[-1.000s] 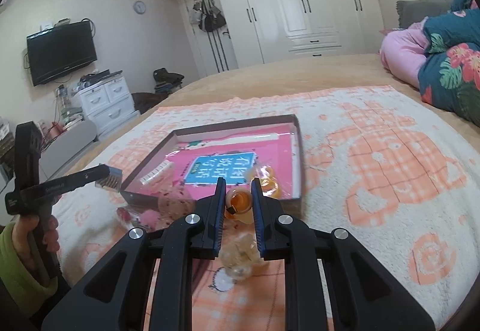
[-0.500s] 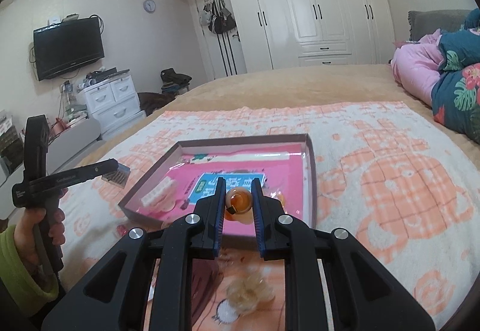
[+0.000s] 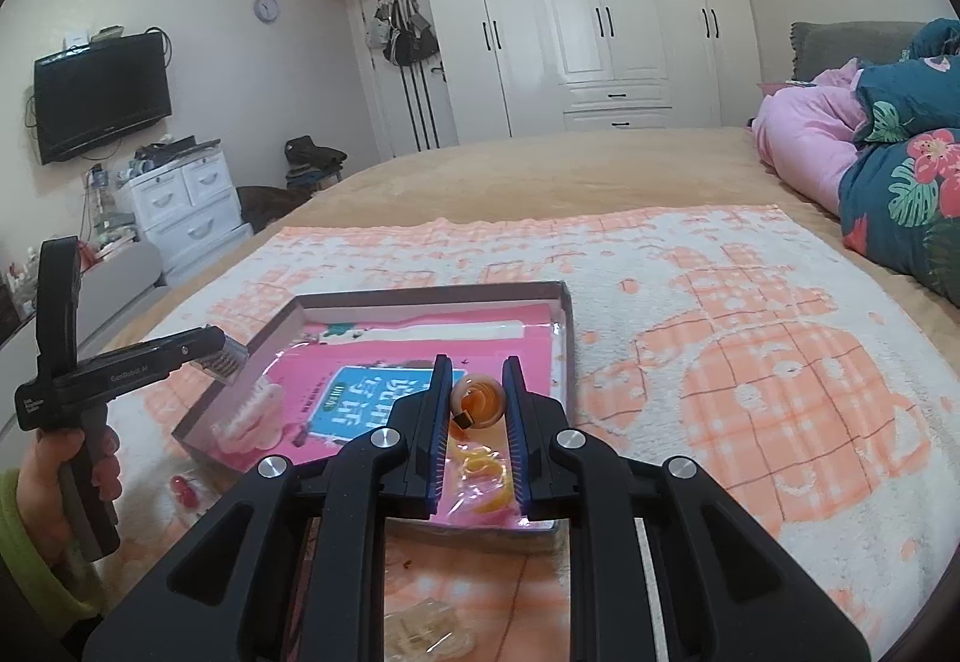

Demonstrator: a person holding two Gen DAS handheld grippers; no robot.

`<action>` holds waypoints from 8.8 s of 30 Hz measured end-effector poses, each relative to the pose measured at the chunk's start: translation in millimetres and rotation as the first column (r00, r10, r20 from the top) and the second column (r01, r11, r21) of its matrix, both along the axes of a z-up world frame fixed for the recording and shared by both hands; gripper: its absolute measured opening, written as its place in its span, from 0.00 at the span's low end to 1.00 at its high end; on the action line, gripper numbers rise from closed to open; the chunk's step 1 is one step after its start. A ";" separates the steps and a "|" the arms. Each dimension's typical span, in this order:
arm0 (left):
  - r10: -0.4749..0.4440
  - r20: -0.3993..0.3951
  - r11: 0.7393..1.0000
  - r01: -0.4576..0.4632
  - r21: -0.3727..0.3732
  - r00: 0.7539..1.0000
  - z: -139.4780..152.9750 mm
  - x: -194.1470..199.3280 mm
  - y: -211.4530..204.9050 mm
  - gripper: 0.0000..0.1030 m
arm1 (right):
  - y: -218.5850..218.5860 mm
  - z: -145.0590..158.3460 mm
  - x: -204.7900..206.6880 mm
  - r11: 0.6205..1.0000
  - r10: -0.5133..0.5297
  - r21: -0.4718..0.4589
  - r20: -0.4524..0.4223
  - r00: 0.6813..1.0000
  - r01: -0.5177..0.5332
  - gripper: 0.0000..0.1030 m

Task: Organize jewelry
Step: 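Place the blue ring box in the box with the left tool while the right places the hair tie, then move both open tools back toward the red earrings and bow clip, then grasp the red earring card with the left tool while the right grasps the bow clip, then lower the red earring card into the box with the left tool while the right releases the bow clip there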

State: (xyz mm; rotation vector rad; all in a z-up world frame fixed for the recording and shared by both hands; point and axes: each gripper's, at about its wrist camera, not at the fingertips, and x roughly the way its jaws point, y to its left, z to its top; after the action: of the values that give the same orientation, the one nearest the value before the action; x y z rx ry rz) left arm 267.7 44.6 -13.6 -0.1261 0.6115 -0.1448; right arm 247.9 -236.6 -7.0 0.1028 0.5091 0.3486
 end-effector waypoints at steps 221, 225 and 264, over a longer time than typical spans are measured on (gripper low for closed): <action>-0.086 -0.058 0.991 0.079 -0.106 0.995 -1.6 -23.0 -53.5 0.38 | 7.3 20.3 6.2 1.000 0.018 0.000 0.040 0.999 -0.018 0.05; -0.099 -0.068 0.992 0.093 -0.090 0.993 -8.1 -14.2 -63.3 0.38 | 3.8 17.7 18.2 1.000 0.014 0.003 0.025 1.000 -0.014 0.05; -0.148 -0.139 0.988 0.141 -0.054 0.979 -40.6 10.9 -81.2 0.39 | 31.9 -31.7 100.4 0.996 0.052 -0.067 -0.140 0.989 -0.062 0.26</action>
State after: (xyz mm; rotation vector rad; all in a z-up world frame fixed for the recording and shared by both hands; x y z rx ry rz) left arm 278.6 -36.6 -54.2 -0.1355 0.7606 -0.2921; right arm 348.2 -204.7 -38.7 0.0433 0.6617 0.3806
